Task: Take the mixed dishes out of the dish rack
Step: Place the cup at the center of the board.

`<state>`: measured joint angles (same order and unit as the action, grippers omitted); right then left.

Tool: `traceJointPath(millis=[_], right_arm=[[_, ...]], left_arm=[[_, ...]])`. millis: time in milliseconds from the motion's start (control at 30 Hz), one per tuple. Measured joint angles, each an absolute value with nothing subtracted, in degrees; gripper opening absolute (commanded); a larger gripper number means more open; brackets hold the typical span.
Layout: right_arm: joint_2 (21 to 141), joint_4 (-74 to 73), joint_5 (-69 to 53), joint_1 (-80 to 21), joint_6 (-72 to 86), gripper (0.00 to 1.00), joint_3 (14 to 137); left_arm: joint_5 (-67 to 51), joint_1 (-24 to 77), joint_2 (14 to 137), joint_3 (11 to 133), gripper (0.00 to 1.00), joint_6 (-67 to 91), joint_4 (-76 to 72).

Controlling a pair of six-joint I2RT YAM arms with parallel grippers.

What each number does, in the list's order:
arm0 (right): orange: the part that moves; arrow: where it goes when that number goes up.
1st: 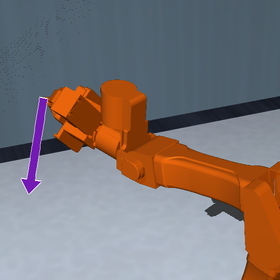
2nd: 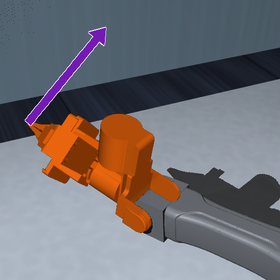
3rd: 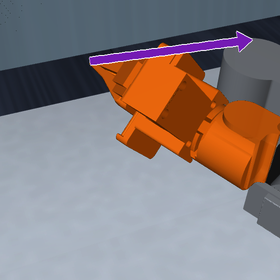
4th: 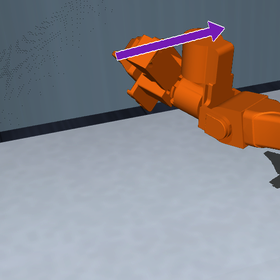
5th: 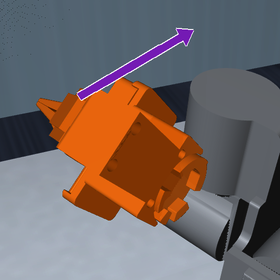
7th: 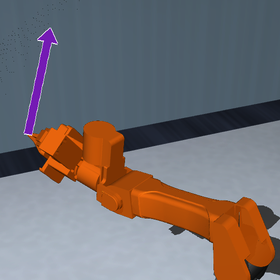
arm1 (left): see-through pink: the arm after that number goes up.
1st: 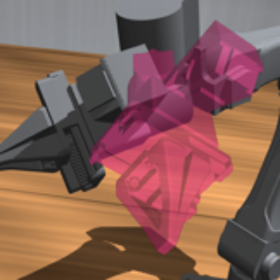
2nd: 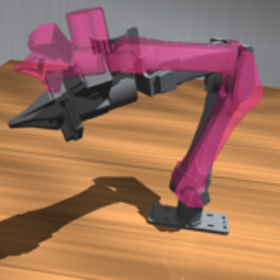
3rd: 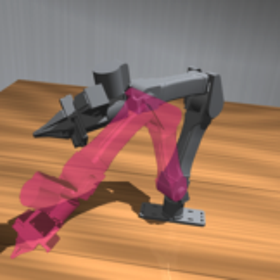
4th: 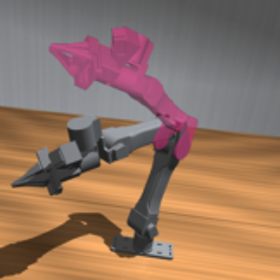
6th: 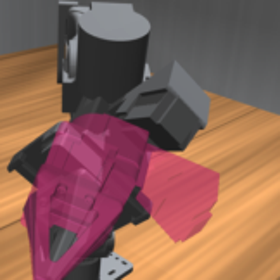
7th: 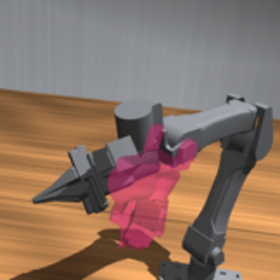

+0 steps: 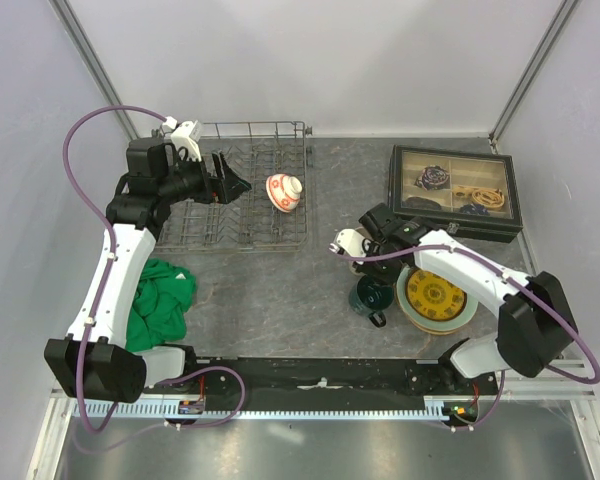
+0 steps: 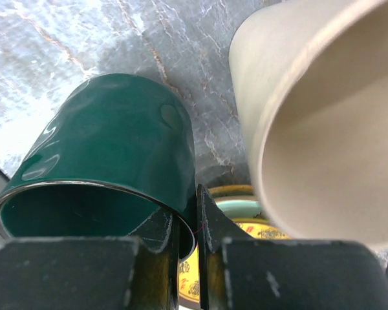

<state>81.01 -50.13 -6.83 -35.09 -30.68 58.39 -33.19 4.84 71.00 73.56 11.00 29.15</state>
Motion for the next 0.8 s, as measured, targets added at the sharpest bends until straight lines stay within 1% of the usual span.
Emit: traceJointPath(millis=[267,800], right_arm=[[84.7,-48.4,-5.3,-35.4,-30.7,0.0,57.8],[85.3,-49.7,-5.2,-35.5,-31.9,0.0,57.8]], left_arm=[[-33.3,4.8,71.0,73.6,0.91,11.0,29.2],[-33.5,4.8,71.0,73.6,0.91,11.0,29.5]])
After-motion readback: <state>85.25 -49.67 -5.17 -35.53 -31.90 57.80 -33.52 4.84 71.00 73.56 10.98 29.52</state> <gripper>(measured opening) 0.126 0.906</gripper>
